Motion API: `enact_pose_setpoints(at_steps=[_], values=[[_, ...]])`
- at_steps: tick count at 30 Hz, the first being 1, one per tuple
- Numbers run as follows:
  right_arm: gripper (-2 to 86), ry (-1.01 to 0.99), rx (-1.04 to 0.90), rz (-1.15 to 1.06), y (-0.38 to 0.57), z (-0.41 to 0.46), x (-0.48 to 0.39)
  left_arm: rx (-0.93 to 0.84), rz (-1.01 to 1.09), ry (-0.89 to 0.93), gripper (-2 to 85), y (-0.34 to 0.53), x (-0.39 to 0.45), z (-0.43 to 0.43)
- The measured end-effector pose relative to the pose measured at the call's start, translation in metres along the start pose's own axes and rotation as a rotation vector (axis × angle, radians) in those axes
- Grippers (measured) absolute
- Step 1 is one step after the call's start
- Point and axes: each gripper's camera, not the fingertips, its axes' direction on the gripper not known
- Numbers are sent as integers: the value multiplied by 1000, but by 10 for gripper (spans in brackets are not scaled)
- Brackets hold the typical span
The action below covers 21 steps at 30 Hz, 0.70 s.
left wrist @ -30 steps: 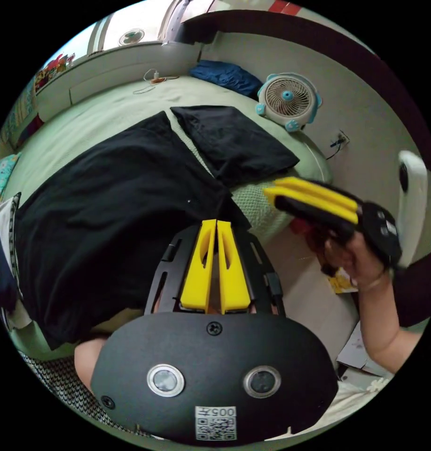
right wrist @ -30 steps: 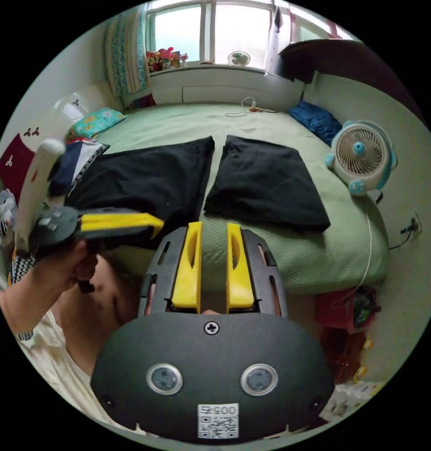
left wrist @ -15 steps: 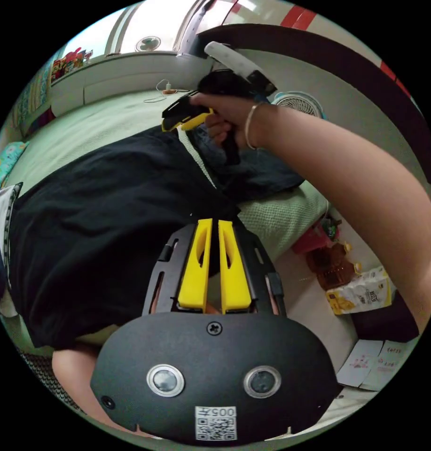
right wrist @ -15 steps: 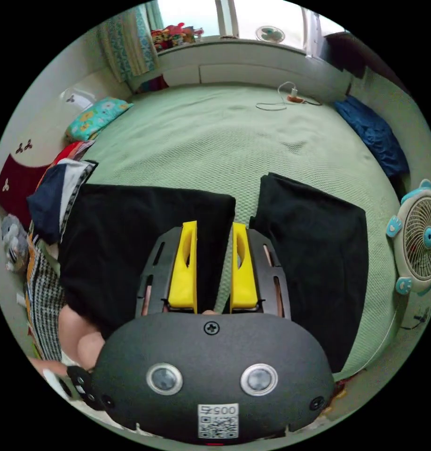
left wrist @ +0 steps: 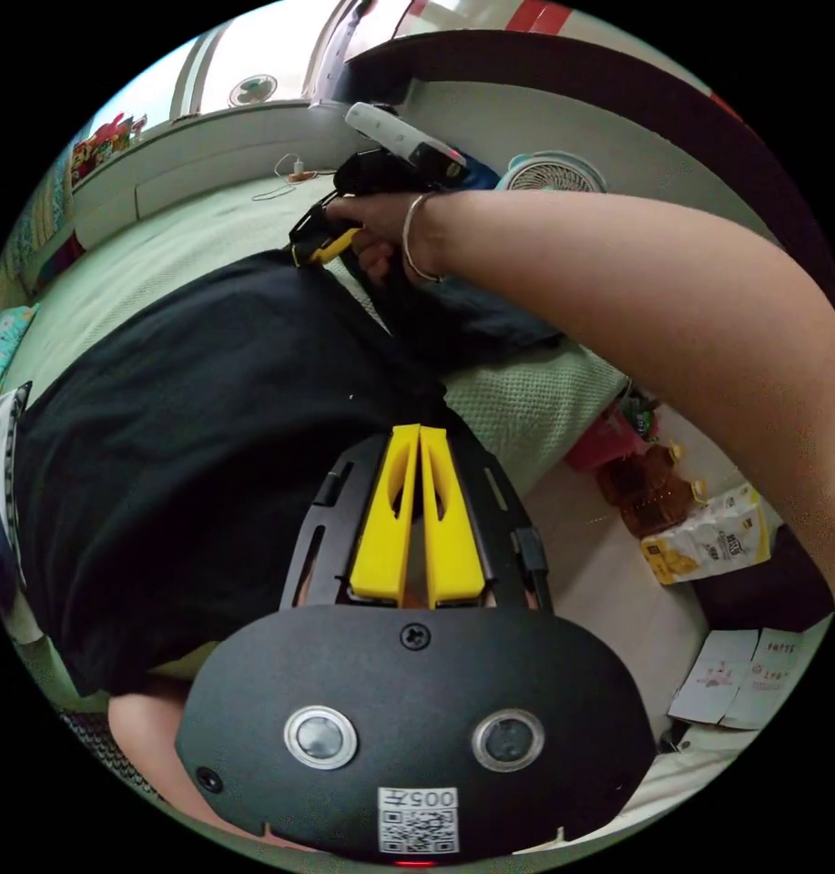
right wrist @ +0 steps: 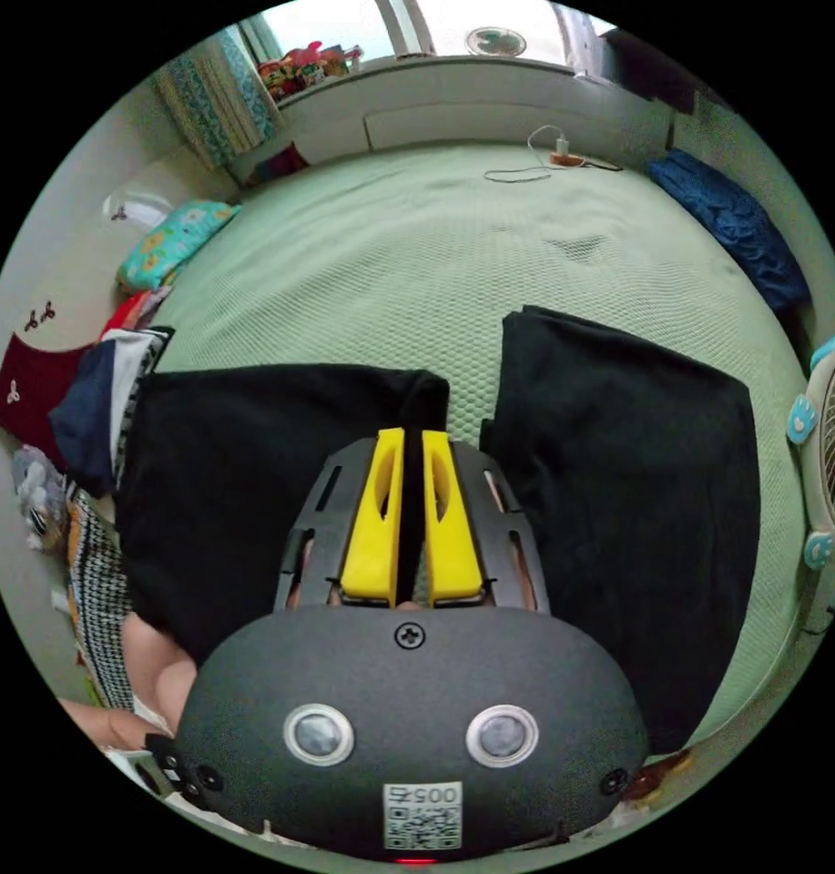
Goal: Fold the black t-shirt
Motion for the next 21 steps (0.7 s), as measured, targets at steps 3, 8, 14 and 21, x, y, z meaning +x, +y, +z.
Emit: enact_pose_setpoints(at_steps=[3, 8, 14, 21], values=[[61, 28, 60, -79, 14, -31, -4, 53, 3, -30, 37, 10, 11, -16], [73, 110, 125, -202, 65, -78, -10, 152, -23, -66, 121, 9, 37, -22], [79, 69, 148, -203, 114, -109, -2, 33, -65, -159, 121, -3, 51, 23], [91, 71, 104, -202, 107, -97, 11, 40, -91, -183, 48, -3, 43, 6]])
